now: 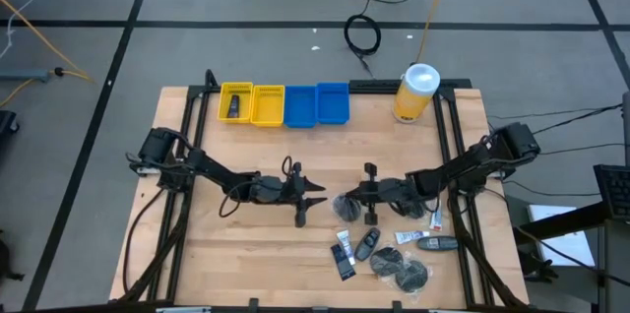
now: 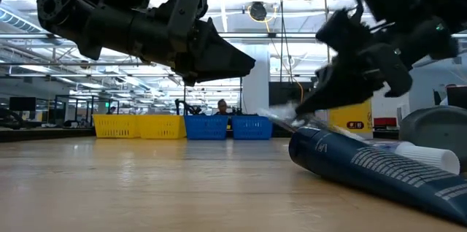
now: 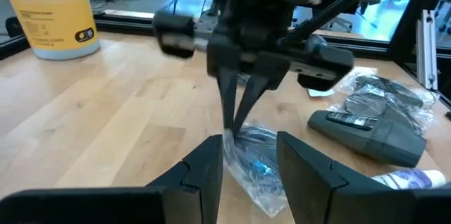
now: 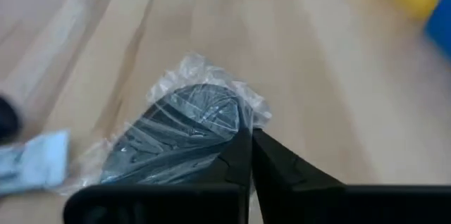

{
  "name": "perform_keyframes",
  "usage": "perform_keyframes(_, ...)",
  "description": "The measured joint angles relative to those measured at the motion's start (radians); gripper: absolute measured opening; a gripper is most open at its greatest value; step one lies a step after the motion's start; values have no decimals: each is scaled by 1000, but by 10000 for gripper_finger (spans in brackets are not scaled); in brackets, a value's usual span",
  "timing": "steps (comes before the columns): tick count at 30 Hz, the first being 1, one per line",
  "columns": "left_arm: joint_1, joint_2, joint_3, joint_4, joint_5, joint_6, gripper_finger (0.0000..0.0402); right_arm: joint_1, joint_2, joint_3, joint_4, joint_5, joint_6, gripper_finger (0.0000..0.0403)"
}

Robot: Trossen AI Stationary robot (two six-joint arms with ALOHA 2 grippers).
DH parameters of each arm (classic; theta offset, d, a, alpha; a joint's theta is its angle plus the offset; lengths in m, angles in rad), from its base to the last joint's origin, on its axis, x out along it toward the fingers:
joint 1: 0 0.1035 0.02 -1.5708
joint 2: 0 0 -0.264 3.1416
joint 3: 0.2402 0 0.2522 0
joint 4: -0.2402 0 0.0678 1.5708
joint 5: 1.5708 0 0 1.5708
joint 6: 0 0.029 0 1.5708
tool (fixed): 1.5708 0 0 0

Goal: Pick & Place Travel size toiletries
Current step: Put the black hairbrush into the right blue bin

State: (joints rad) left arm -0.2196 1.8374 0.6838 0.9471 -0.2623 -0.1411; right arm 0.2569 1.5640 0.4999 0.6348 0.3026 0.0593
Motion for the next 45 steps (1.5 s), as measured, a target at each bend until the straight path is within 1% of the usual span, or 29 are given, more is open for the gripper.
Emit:
perform_keyframes(4, 17, 0, 0, -2, 5, -74, 137, 69, -1, 1, 120, 174, -86, 2)
perform_keyframes(7, 32, 0, 0, -8, 3, -125, 164, 113, -1, 0, 153, 317, -138, 2)
perform_keyframes(8, 36, 0, 0, -12, 3, -135, 177, 122, -1, 0, 156, 344, -149, 2)
perform_keyframes(10, 47, 0, 0, -21, 16, -167, 209, 131, -1, 0, 155, 357, -155, 1)
perform_keyframes(14, 78, 10, 6, -16, 93, -264, 275, 131, -1, 0, 166, 356, -155, 1)
perform_keyframes(16, 87, 41, 28, -12, 134, -288, 299, 127, -1, 0, 168, 356, -156, 1)
perform_keyframes(18, 88, 87, 65, -11, 170, -288, 312, 124, -1, 0, 180, 356, -157, 1)
perform_keyframes(21, 87, 149, 133, -11, 185, -307, 313, 124, -1, 0, 178, 356, -156, 1)
perform_keyframes(23, 89, 173, 169, -12, 197, -308, 300, 124, -1, 1, 178, 356, -155, 1)
perform_keyframes(26, 92, 179, 189, -31, 216, -310, 264, 125, -1, 1, 177, 355, -154, 1)
perform_keyframes(32, 98, 179, 192, -62, 220, -313, 161, 125, -1, 1, 177, 350, -150, 2)
perform_keyframes(38, 99, 179, 192, -72, 236, -306, 61, 125, -1, 1, 177, 349, -129, 15)
perform_keyframes(40, 99, 179, 192, -79, 236, -302, 36, 131, -8, 1, 175, 347, -124, 28)
perform_keyframes(42, 99, 179, 192, -80, 237, -301, 17, 144, -31, 1, 173, 348, -124, 50)
perform_keyframes(45, 101, 169, 191, -102, 273, -297, 12, 177, -98, 2, 128, 358, -125, 93)
